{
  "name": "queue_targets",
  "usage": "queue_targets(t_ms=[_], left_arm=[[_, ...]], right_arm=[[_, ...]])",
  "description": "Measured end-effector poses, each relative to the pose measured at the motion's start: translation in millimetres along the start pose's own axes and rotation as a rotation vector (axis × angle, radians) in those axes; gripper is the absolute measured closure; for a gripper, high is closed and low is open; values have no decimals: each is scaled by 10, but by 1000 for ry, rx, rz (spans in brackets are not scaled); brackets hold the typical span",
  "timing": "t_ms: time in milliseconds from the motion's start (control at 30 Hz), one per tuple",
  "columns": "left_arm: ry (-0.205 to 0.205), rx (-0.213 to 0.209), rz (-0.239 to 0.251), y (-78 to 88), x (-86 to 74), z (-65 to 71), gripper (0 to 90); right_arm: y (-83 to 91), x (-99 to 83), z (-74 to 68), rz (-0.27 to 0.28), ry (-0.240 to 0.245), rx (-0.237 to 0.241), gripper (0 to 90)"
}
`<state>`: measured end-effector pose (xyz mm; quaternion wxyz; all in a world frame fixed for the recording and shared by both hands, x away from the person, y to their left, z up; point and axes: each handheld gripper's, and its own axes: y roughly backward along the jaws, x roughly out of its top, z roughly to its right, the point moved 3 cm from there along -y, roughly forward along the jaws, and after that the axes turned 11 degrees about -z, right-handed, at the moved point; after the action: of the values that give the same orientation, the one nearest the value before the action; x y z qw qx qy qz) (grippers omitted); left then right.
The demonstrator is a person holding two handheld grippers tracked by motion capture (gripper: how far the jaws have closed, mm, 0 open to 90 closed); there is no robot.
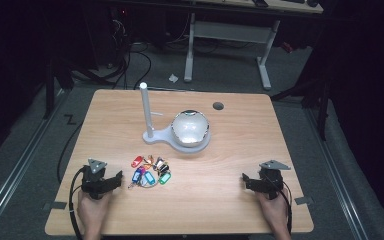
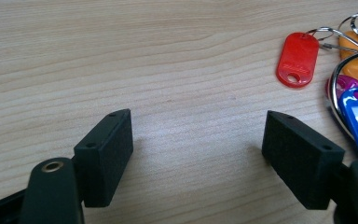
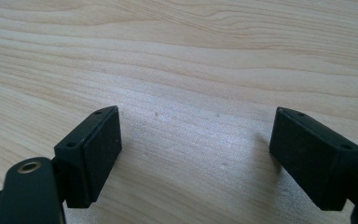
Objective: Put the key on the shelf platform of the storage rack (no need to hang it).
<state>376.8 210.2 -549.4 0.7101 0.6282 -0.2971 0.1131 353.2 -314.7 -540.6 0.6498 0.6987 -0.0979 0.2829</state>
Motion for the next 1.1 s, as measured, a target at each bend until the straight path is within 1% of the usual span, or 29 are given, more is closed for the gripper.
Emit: queue_targets(t_ms=[333,633,733,833,1100], left_arm=[[0,-1,0,0,0,0,248],[-4,-12,-1,0,1,1,241],[-5,-6,0,-4,1,6,238],[-1,-3,1,-2,2,2,254],[-10,-12,1,-3,2,2,249]], right_arm=[[2,-2,0,-1,1,-1,168],[1,-1,-3,0,-2,-3,169],[1,-1,-3,1,-1,-3,169],[2,-2,-3,1,-2,-4,169],[3,-3,-7,1,4,1,169]])
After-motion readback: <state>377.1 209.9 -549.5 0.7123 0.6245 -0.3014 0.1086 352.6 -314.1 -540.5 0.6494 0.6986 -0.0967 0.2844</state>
